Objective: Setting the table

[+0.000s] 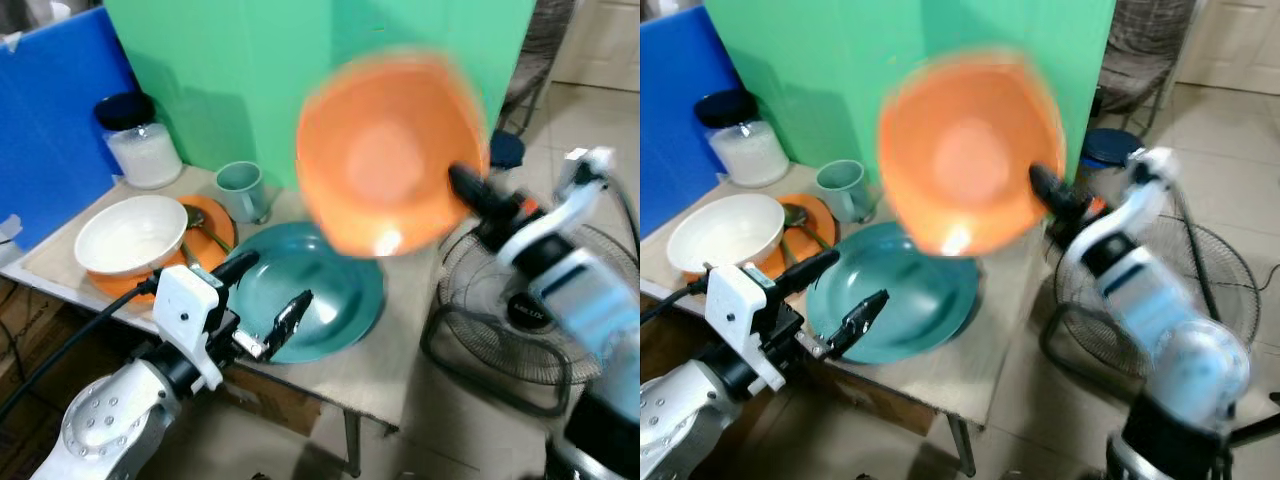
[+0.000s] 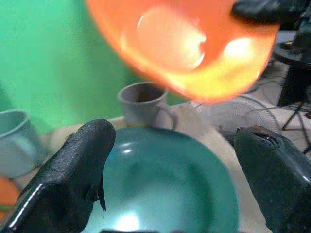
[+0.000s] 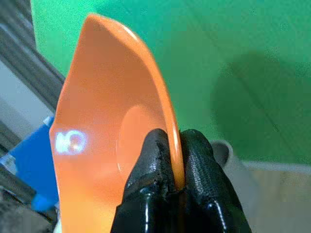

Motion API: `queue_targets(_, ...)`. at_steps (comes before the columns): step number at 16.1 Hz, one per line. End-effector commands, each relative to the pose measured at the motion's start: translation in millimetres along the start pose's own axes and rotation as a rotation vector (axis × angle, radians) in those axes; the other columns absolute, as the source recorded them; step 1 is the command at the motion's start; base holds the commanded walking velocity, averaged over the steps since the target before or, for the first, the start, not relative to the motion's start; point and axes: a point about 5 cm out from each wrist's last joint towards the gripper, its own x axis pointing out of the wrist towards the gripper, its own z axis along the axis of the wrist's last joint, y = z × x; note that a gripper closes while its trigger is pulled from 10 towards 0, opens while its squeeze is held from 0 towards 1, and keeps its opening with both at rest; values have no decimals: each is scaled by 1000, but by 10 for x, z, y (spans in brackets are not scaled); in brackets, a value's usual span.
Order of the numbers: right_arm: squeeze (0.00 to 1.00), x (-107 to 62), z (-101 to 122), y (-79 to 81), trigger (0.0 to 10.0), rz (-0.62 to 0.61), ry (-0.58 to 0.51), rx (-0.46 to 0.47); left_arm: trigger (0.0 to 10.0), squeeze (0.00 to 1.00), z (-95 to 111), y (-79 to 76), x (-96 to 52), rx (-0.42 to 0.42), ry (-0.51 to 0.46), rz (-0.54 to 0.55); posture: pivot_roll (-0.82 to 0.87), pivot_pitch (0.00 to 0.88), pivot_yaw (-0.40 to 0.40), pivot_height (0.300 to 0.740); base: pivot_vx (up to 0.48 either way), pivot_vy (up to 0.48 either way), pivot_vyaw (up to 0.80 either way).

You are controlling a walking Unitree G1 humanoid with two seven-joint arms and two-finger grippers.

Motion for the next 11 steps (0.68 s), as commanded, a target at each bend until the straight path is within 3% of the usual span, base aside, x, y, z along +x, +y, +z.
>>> queue_targets(1, 0, -8, 80, 147, 10000, 63, -58, -37, 10000, 0, -13, 7, 7, 7, 6, 6, -116, 0, 89, 740, 0, 0, -800)
queue_targets(4, 0, -123, 38, 222, 10000, 81, -88, -93, 10000, 0, 36, 36, 29, 38, -35, 113, -106, 0, 82, 740, 0, 0, -800)
queue_targets(7, 0, -209, 12, 149, 10000, -13, -159, -169, 10000, 0, 116, 138, 51, 106, -74, 270, -103, 0, 77, 740, 0, 0, -800)
queue_targets(11, 0, -272, -30, 52, 10000, -136, -199, -231, 10000, 0, 132, 197, 57, 154, -68, 331, -105, 0, 77, 740, 0, 0, -800)
